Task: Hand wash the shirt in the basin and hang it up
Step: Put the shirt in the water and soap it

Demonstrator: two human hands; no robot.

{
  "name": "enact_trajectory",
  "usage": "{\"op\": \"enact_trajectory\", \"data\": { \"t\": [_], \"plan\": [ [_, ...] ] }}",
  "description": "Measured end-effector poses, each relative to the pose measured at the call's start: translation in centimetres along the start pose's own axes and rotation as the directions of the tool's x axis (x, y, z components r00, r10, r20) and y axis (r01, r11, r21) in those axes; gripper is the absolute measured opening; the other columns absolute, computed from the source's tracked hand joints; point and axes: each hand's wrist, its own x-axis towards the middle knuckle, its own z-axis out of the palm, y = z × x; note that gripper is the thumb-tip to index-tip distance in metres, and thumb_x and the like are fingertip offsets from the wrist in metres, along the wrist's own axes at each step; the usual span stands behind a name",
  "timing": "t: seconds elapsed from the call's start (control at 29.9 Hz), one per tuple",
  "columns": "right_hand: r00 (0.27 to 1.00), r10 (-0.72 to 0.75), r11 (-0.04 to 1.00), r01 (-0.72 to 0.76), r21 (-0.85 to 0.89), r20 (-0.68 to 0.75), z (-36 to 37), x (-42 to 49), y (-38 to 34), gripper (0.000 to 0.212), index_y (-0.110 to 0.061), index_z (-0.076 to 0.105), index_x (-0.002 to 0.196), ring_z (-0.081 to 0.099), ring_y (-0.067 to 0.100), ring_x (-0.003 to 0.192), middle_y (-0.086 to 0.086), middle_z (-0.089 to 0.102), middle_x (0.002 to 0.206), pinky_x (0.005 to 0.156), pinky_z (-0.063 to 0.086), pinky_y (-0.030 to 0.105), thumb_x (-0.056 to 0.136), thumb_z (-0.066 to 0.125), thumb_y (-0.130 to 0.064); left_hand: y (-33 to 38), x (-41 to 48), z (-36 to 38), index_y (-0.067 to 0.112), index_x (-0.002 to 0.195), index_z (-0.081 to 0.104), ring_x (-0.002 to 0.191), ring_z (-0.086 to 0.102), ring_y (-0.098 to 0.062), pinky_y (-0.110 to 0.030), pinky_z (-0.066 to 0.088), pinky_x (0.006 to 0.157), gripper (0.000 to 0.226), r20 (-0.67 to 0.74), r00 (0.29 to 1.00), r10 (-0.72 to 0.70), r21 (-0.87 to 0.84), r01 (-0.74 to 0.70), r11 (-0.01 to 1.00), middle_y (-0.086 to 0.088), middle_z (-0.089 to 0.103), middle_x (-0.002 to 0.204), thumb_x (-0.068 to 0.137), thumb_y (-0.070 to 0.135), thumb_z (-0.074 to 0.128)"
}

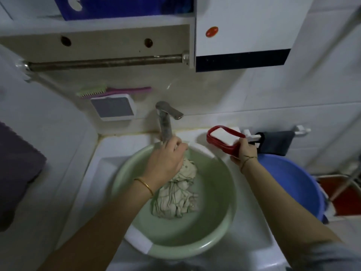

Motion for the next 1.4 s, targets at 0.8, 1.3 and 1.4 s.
{"op": "enact_trajectory", "data": {
  "t": [0.8, 1.3, 1.4],
  "plan": [
    [0.914, -0.401, 0.754, 0.363, -0.548, 0.055, 3.2, 4.5, 2.1, 0.029, 0.004, 0.052, 0.119, 0.052, 0.037, 0.111, 0.022, 0.054, 0.120, 0.097, 0.041, 0.042, 0.092, 0.046, -0.006, -3.1, -2.2, 7.3, 0.008, 0.121, 0.054, 0.113, 0.048, -0.031, -0.035, 0.039, 0.098, 0.035, 0.451, 0.819, -0.354, -0.130, 0.453, 0.882, -0.013, 0.046, 0.123, 0.088, 0.020, 0.057],
    [0.802, 0.215, -0.286, 0.598, -0.749, 0.558, 8.2, -3.2, 12.1, 0.056, -0.019, 0.037, 0.139, 0.045, 0.033, 0.121, 0.013, 0.036, 0.141, 0.085, 0.046, 0.042, 0.096, 0.031, -0.055, -3.1, -6.0, 9.9, 0.022, 0.150, 0.000, 0.138, 0.018, -0.036, -0.045, 0.025, 0.112, 0.077, 0.623, 0.509, -0.594, 0.334, 0.514, 0.790, -0.017, 0.001, 0.155, 0.091, 0.025, 0.049],
    [0.775, 0.091, -0.299, 0.621, -0.725, 0.626, 7.5, -3.2, 12.2, 0.046, -0.022, 0.042, 0.134, 0.037, 0.034, 0.125, 0.011, 0.030, 0.145, 0.092, 0.042, 0.045, 0.097, 0.035, -0.048, -3.0, -5.7, 10.2, 0.030, 0.150, 0.004, 0.141, 0.012, -0.036, -0.046, 0.016, 0.115, 0.078, 0.645, 0.520, -0.561, 0.173, 0.615, 0.769, -0.011, -0.001, 0.156, 0.087, 0.021, 0.049]
  ]
}}
